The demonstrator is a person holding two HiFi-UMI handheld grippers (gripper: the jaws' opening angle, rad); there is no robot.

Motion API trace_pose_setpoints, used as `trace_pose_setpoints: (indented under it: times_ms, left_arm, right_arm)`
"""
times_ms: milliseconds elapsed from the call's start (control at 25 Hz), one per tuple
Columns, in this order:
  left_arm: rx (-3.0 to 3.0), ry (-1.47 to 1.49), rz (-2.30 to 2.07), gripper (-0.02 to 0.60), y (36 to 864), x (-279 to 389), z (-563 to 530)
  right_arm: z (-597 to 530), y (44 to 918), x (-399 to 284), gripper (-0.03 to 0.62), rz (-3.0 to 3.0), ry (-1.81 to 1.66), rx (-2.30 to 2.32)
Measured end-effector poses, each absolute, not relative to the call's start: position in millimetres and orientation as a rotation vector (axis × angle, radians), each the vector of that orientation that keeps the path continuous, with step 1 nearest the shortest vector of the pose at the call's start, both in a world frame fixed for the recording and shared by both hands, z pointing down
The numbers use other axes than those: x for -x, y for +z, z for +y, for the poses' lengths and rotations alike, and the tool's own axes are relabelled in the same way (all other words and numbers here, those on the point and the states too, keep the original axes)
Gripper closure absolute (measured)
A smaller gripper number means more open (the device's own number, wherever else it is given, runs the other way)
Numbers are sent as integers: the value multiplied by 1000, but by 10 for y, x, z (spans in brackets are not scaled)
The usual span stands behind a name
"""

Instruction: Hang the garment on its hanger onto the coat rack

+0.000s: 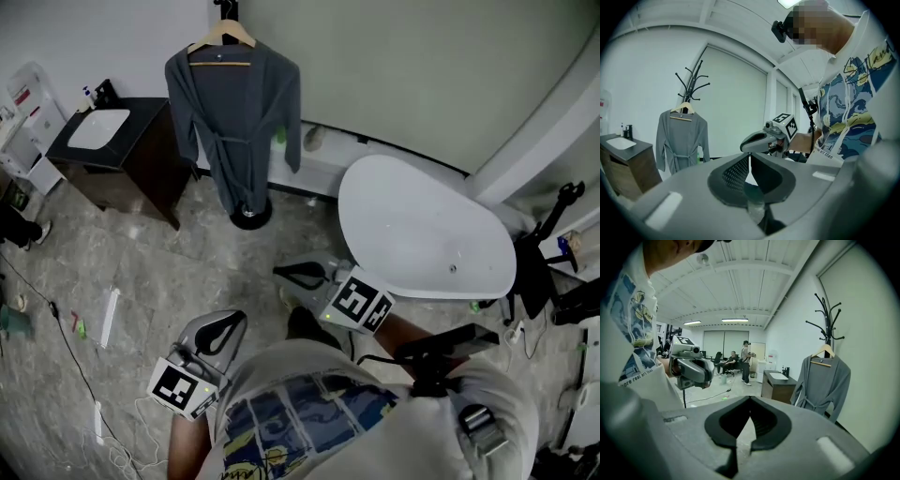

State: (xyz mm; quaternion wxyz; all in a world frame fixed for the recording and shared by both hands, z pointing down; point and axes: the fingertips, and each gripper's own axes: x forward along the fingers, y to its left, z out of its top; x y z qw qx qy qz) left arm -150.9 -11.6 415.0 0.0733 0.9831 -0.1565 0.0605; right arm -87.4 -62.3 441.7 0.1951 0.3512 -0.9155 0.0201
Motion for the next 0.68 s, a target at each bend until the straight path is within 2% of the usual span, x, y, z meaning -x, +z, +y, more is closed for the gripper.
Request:
trace_pose_setpoints:
  times_ms: [680]
  left_arm:
    - [-2950, 219, -434, 565, 4189, 1451, -300]
  right_arm:
    - [-784, 4409, 927, 592, -2560, 63, -955]
